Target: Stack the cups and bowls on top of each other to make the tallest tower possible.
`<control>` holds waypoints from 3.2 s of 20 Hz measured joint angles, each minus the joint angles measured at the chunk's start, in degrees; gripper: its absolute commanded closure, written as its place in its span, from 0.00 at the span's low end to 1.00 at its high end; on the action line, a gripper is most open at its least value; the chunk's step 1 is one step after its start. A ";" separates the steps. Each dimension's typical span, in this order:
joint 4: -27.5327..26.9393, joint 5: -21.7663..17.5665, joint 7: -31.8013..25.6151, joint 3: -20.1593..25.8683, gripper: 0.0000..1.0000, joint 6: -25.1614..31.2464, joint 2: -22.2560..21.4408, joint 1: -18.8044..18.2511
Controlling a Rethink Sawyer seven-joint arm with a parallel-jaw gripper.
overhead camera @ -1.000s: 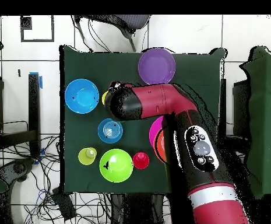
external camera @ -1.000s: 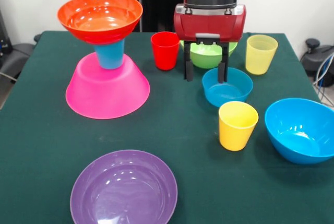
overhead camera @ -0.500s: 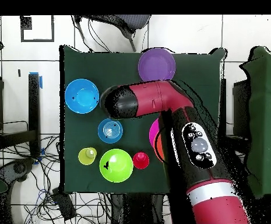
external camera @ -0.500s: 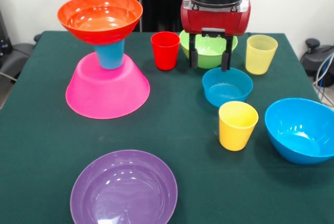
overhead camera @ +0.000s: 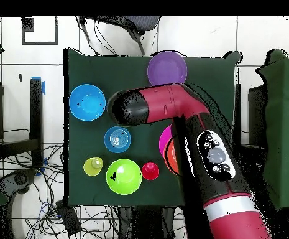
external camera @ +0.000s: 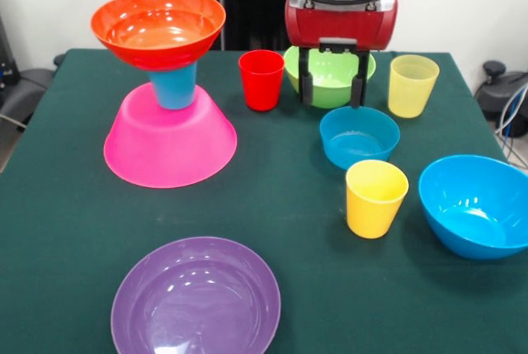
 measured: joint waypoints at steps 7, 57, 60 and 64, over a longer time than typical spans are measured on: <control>0.16 -0.31 0.00 0.97 0.00 0.00 -0.79 -0.79; -0.07 -9.69 0.00 0.26 0.00 -6.53 3.15 2.36; -0.15 -9.72 0.00 -0.16 0.00 -6.58 2.76 2.66; -1.17 -9.72 0.00 -1.35 0.00 -6.58 1.90 2.87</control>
